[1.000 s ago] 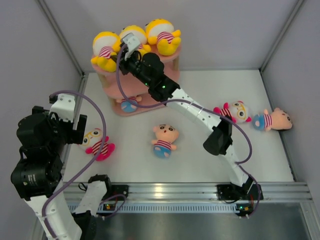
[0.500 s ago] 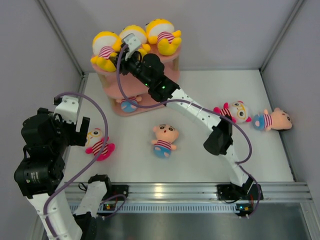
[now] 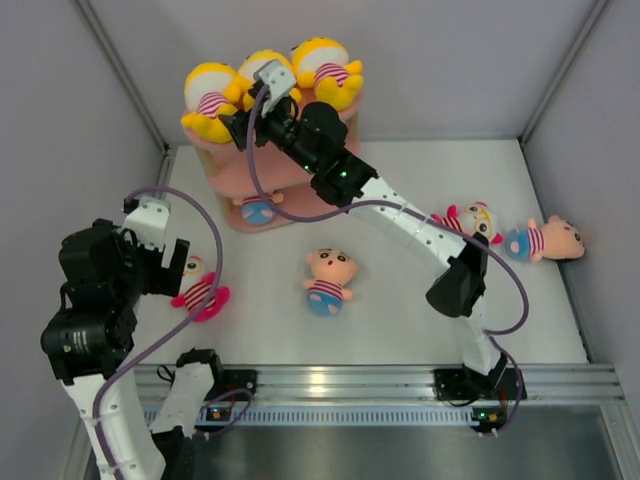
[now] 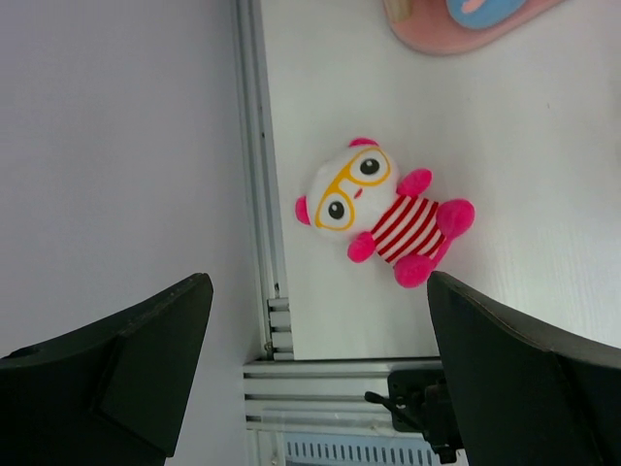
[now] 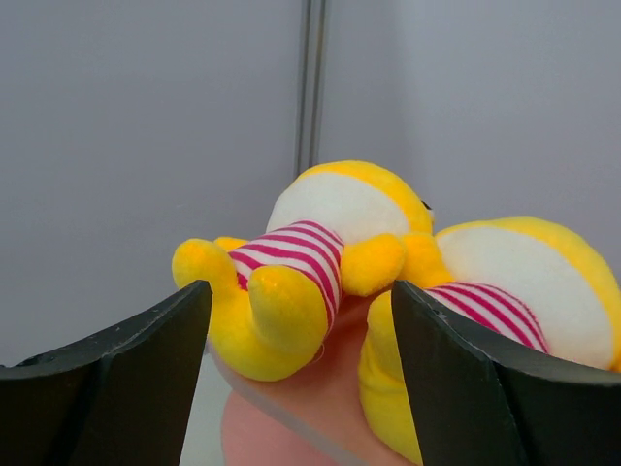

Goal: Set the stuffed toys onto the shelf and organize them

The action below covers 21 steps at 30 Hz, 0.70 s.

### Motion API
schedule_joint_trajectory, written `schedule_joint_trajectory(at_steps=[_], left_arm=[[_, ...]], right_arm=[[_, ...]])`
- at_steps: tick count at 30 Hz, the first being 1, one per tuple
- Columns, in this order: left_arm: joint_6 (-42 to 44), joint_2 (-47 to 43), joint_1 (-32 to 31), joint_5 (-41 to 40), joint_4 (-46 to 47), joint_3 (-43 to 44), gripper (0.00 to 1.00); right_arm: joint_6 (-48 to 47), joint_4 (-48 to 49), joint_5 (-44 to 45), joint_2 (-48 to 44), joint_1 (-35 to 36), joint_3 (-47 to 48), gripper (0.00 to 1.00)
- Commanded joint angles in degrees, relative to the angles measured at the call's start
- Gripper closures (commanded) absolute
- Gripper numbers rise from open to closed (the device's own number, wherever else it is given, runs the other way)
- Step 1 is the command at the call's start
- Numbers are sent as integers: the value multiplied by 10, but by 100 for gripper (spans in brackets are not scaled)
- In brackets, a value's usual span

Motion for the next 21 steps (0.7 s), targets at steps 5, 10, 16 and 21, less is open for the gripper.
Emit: schedule_joint_trajectory(at_steps=[5,10,16,21], left_arm=[[13,7,-2,36,10,-119,2],[8,4,-2,52,22,-178,2],[-6,-5,-2,26,68,-251,2],[-35,-9,-1,-10,116,-321,2]], right_arm=[[-14,18,-27,-176,2,-98,14],[1,-79,-30,-337,3,-231,10],[54,-95,49,-536,7,-562,9],[132,-65,73,-594,9,-776,1]])
